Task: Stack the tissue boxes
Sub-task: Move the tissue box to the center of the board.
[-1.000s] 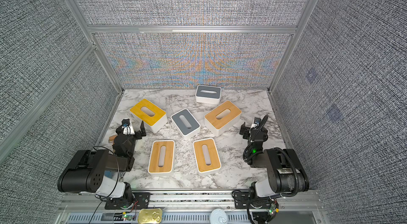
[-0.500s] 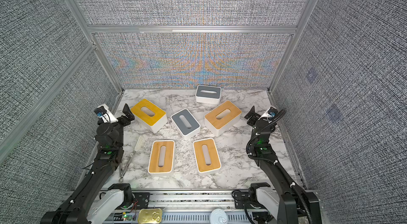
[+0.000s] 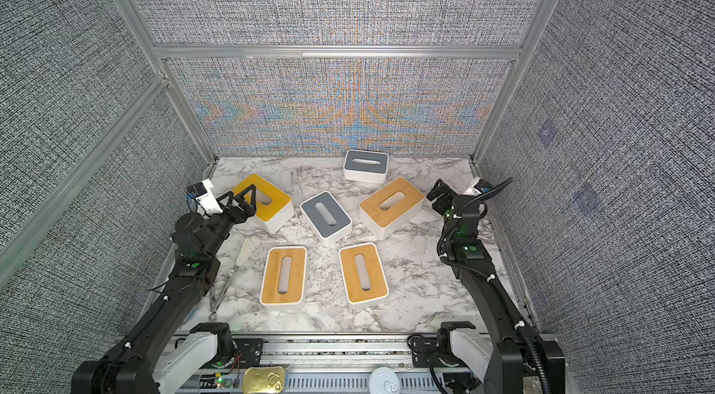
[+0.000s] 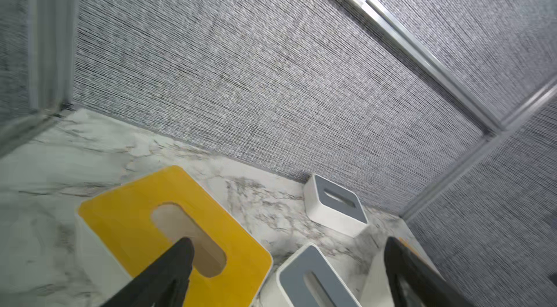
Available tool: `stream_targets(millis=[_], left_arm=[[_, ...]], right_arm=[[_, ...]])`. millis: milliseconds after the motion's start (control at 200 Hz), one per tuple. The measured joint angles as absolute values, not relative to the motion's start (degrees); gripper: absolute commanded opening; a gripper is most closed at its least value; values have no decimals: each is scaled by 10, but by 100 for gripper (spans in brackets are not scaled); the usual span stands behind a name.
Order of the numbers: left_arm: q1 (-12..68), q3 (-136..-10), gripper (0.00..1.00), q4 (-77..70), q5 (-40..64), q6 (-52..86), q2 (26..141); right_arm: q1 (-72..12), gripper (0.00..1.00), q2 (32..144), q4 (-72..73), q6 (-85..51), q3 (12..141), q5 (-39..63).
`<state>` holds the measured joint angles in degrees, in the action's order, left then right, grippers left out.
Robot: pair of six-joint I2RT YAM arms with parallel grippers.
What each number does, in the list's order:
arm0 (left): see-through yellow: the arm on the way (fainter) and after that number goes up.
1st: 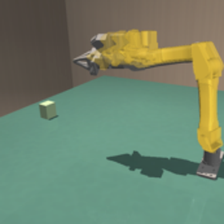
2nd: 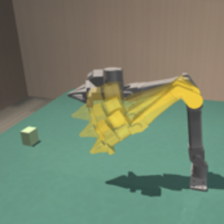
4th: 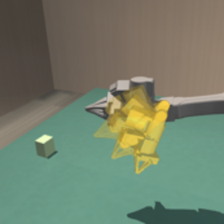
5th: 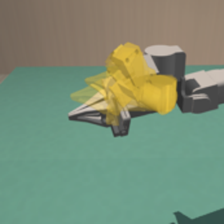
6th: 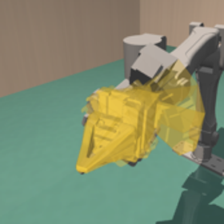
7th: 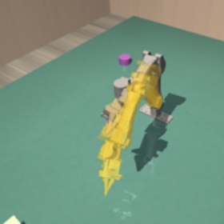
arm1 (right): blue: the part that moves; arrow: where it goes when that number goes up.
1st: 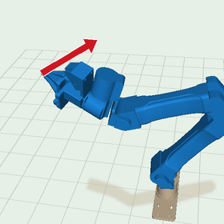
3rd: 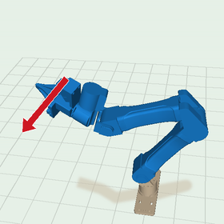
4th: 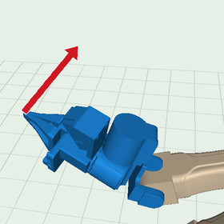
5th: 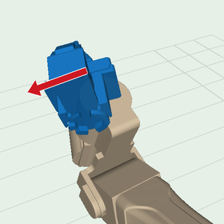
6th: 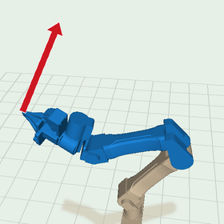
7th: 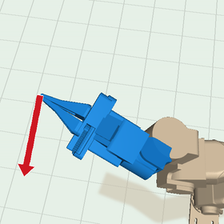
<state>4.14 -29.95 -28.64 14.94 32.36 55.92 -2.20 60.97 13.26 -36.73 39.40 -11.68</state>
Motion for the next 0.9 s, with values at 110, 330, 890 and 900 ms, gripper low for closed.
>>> stream_targets(millis=[110, 330, 890, 900], left_arm=[[76, -375, 99, -235, 188, 336, 598], [199, -394, 99, -168, 175, 330, 635], [430, -495, 99, -71, -60, 313, 904], [435, -498, 99, -69, -66, 312, 907]], right_arm=[[-33, 99, 647, 107, -372, 425, -98], [-97, 99, 733, 26, -369, 526, -79], [-128, 99, 535, -40, -402, 387, -67], [-128, 99, 532, -40, -403, 385, -68]])
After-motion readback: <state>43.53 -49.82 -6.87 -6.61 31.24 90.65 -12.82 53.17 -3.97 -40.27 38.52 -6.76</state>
